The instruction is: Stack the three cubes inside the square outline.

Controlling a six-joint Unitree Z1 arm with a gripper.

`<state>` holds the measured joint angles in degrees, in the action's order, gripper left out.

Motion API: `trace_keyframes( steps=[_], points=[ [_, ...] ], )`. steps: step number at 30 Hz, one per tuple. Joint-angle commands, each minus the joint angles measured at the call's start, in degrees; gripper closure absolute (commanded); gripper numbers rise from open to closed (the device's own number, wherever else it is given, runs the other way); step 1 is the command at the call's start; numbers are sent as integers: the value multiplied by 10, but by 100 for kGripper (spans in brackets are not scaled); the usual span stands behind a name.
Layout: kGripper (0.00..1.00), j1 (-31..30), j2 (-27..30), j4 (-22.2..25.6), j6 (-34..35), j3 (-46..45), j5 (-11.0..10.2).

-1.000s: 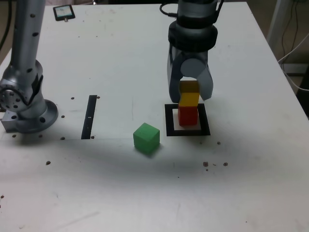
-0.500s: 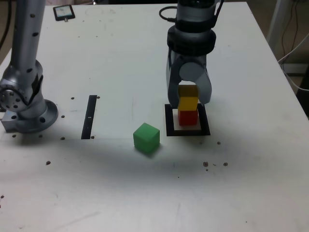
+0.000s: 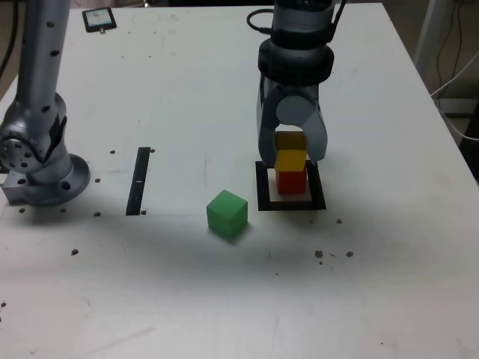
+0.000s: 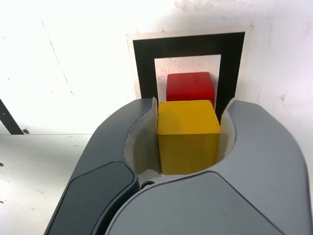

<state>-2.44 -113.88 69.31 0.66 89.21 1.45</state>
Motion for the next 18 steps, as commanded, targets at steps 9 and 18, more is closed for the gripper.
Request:
trace_keyframes(
  steps=[9,18],
  points=[
    [24,1,-4,0,-7,5,4],
    [1,1,-2,2,-7,7,-4]
  ],
)
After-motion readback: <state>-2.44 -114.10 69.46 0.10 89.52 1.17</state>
